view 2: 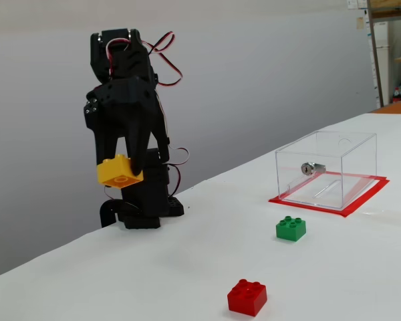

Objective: Pick the yellow lego brick and place it into the transparent box

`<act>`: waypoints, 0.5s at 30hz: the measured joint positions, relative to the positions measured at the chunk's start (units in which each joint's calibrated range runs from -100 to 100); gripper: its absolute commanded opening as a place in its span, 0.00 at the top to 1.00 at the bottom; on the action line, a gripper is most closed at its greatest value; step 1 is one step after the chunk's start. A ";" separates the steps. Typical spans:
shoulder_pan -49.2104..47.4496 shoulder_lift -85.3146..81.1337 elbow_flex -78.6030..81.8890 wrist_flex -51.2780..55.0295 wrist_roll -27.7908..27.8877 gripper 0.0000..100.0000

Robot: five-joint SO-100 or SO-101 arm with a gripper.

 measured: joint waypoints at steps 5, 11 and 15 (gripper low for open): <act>-7.48 -2.71 0.00 0.00 0.00 0.92; -16.77 -4.90 0.00 0.09 0.00 0.92; -23.93 -4.99 0.00 0.09 0.00 0.92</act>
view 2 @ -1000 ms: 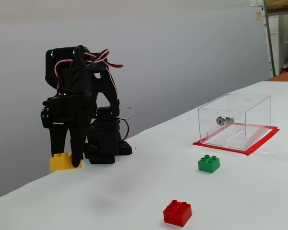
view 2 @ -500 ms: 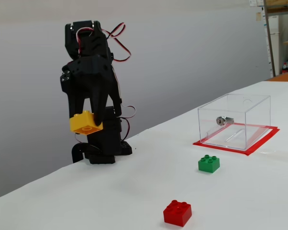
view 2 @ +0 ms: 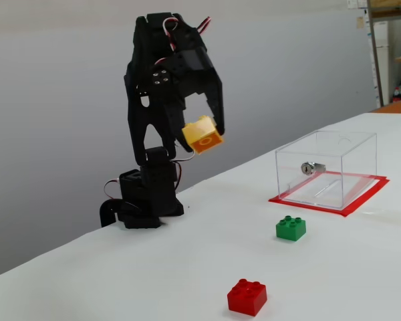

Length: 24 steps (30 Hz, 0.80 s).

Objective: Pick the yellow lego brick and place it into the transparent box

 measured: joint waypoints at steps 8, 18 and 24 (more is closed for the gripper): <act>-12.82 0.00 0.00 0.00 0.00 0.92; -27.67 0.00 0.00 0.00 0.20 0.92; -35.58 0.00 0.00 0.00 0.20 0.92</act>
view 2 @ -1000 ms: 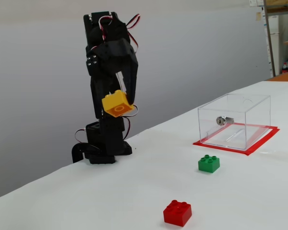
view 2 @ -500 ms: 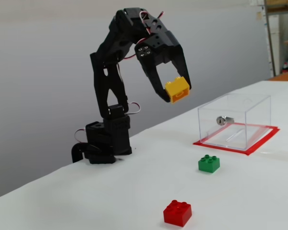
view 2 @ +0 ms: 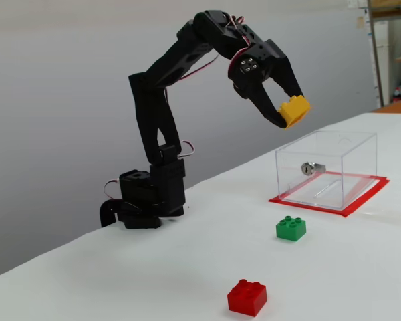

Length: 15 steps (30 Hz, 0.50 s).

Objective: Pick the yellow lego brick and place it into the transparent box

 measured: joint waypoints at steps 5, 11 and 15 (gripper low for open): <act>-7.91 0.00 0.00 0.00 0.54 0.92; -17.31 0.00 0.00 0.00 4.30 0.92; -24.04 0.00 0.00 0.00 5.37 0.92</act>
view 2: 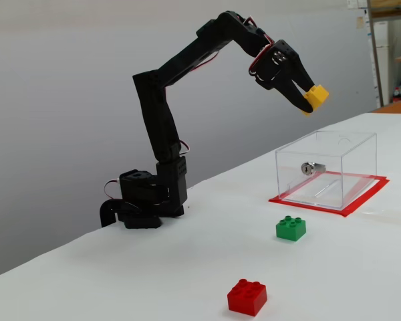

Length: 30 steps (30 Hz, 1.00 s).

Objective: Pick the yellow lego brick and place it into the transparent box

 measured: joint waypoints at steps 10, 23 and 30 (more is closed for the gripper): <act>-13.14 0.08 0.00 -1.29 0.93 0.92; -24.89 8.54 0.00 -9.25 0.98 0.92; -29.49 12.09 0.00 -9.34 0.98 0.92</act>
